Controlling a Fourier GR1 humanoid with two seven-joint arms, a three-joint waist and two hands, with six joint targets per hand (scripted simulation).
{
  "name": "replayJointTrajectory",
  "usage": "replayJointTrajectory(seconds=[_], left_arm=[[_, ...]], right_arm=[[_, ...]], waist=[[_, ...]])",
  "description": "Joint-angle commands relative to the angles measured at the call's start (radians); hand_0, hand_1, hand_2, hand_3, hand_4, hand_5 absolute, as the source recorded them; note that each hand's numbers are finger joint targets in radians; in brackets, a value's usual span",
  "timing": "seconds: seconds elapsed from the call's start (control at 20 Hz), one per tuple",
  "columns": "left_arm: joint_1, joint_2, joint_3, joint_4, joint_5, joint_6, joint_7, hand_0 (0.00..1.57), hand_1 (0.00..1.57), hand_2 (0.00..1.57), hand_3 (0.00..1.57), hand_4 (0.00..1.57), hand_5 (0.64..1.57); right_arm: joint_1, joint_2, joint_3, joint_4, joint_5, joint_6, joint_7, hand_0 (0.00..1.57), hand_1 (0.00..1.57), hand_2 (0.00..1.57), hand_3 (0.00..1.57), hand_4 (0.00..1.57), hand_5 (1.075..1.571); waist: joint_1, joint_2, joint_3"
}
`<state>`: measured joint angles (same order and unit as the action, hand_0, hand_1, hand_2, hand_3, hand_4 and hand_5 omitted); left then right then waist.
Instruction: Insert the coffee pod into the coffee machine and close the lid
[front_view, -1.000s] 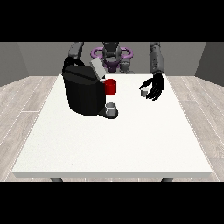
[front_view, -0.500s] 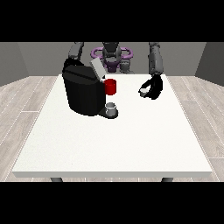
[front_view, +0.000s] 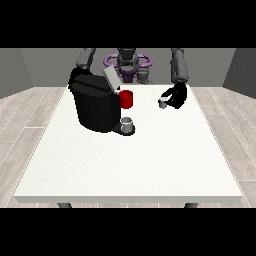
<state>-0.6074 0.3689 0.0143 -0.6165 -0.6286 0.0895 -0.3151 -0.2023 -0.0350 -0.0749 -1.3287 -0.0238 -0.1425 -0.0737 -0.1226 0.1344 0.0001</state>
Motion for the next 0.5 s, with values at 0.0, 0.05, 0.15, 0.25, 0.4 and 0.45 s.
replayJointTrajectory(seconds=[0.0,0.05,0.15,0.25,0.4,0.45], left_arm=[[-0.069,-0.017,-0.005,-0.044,0.020,-0.092,0.009,1.40,1.40,1.42,1.36,0.60,1.571],[-0.070,-0.010,-0.001,-0.039,0.007,-0.076,0.012,1.39,1.39,1.41,1.35,0.58,1.571],[-0.078,-0.029,-0.027,-0.086,-0.008,-0.096,0.014,1.32,1.32,1.38,1.35,0.58,1.571],[-0.176,-0.017,-0.028,-0.120,0.014,-0.206,0.082,1.24,1.24,1.33,1.32,0.53,1.571],[-0.186,-0.025,-0.026,-0.131,0.003,-0.205,0.094,1.23,1.23,1.32,1.29,0.57,1.571],[-0.175,-0.016,-0.012,-0.135,0.015,-0.217,0.079,1.25,1.25,1.33,1.29,0.57,1.571]], right_arm=[[-0.010,0.031,0.001,0.045,0.007,-0.031,-0.021,0.00,0.00,0.00,0.00,0.42,1.571],[-0.021,-0.006,-0.010,0.046,0.001,-0.008,0.006,0.00,0.00,0.00,0.00,0.43,1.571],[-0.027,0.006,-0.042,0.122,-0.018,-0.013,-0.067,0.00,0.00,0.00,0.00,0.43,1.571],[-0.073,-0.034,-0.074,0.162,-0.028,-0.007,-0.008,0.00,0.00,0.00,0.00,0.44,1.571],[-0.040,0.009,-0.022,0.147,-0.007,-0.008,-0.037,0.00,0.00,0.00,0.00,0.49,1.571],[0.001,0.006,-0.008,0.150,0.001,0.012,-0.066,0.00,0.00,0.00,0.00,0.49,1.571]], waist=[[0.018,-0.043,0.0002],[0.007,-0.029,0.0000],[0.042,-0.030,0.0003],[0.062,-0.061,0.0009],[0.027,-0.071,0.0003],[0.020,-0.077,0.0002]])
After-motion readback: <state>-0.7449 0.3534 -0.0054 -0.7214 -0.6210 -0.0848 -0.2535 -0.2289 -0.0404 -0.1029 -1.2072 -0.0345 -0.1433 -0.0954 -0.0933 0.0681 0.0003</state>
